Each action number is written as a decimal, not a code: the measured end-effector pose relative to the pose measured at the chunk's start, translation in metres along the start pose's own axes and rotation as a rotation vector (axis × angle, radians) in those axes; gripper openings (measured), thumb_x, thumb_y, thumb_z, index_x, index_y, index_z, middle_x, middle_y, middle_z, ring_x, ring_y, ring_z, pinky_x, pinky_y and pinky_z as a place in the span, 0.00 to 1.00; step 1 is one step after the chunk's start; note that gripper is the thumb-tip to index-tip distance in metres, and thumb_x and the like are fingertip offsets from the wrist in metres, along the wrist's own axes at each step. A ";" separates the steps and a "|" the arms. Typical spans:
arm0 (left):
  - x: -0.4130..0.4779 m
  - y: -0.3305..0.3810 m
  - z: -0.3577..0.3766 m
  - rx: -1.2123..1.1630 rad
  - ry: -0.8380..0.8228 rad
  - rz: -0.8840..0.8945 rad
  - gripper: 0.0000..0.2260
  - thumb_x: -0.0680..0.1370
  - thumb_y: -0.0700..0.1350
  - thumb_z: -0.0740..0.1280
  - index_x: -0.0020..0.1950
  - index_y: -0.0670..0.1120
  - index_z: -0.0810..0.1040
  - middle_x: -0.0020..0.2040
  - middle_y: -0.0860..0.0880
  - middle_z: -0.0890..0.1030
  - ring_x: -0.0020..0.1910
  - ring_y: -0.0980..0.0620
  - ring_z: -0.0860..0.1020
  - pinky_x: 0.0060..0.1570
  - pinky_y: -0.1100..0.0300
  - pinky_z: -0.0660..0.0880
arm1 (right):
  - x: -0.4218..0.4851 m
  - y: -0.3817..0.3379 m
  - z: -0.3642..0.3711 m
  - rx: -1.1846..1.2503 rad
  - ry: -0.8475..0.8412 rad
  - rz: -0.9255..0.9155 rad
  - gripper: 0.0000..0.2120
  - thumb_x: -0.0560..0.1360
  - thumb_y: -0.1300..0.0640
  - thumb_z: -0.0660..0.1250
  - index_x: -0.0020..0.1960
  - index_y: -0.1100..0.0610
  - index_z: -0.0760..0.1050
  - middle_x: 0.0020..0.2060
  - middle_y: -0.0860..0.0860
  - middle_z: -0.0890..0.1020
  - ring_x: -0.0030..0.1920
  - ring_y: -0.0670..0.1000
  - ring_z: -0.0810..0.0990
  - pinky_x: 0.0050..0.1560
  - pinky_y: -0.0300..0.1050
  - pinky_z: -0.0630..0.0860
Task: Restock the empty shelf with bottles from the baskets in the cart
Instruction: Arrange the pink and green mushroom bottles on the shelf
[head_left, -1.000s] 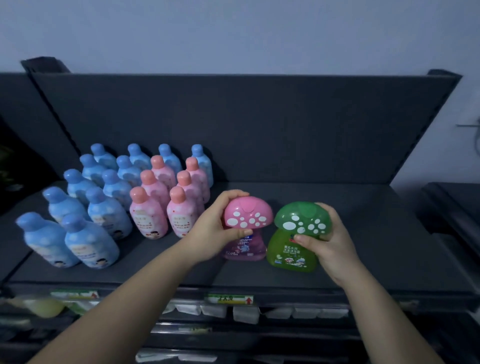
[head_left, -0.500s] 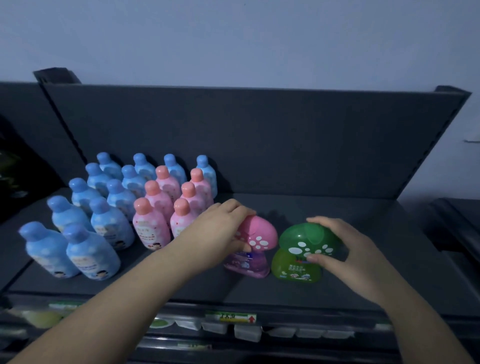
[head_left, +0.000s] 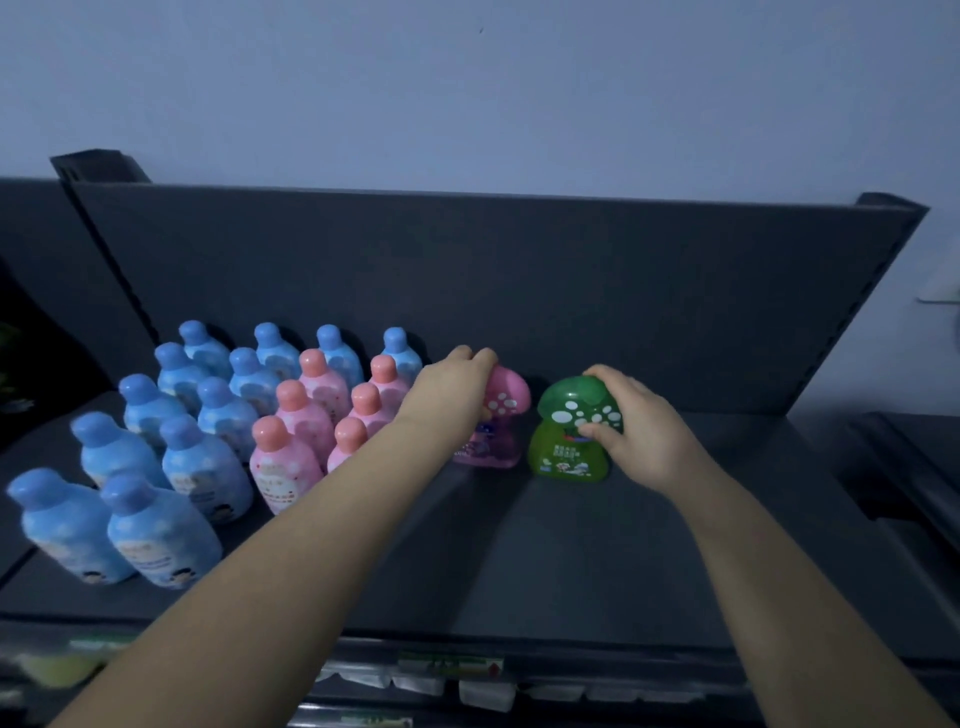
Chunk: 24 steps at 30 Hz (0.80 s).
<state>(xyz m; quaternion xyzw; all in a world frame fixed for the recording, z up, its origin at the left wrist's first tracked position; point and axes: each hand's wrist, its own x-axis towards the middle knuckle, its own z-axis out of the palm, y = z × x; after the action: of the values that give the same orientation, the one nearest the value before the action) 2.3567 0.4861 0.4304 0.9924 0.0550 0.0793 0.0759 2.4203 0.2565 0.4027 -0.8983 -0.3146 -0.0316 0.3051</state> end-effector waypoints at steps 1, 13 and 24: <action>0.006 0.000 0.000 -0.008 0.001 -0.016 0.19 0.75 0.41 0.70 0.64 0.45 0.69 0.56 0.44 0.72 0.50 0.39 0.79 0.42 0.51 0.73 | 0.008 0.001 0.000 -0.012 -0.005 0.018 0.22 0.75 0.57 0.70 0.66 0.49 0.69 0.57 0.48 0.76 0.56 0.50 0.75 0.56 0.46 0.71; 0.055 -0.017 -0.006 -0.074 -0.044 -0.170 0.21 0.75 0.39 0.72 0.65 0.42 0.69 0.60 0.41 0.69 0.54 0.41 0.76 0.53 0.51 0.76 | 0.056 0.018 0.008 -0.030 0.098 0.090 0.28 0.75 0.57 0.73 0.73 0.48 0.69 0.59 0.48 0.68 0.59 0.50 0.71 0.61 0.44 0.70; 0.066 -0.026 -0.002 -0.048 -0.037 -0.162 0.24 0.74 0.41 0.74 0.68 0.43 0.70 0.61 0.43 0.67 0.50 0.42 0.78 0.51 0.51 0.78 | 0.063 0.022 0.016 -0.128 0.124 0.050 0.33 0.76 0.61 0.70 0.75 0.44 0.63 0.55 0.45 0.66 0.51 0.50 0.76 0.47 0.44 0.74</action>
<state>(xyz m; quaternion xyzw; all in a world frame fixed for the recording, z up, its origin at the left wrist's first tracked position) 2.4186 0.5197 0.4375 0.9839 0.1318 0.0558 0.1068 2.4813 0.2858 0.3937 -0.9199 -0.2699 -0.0998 0.2666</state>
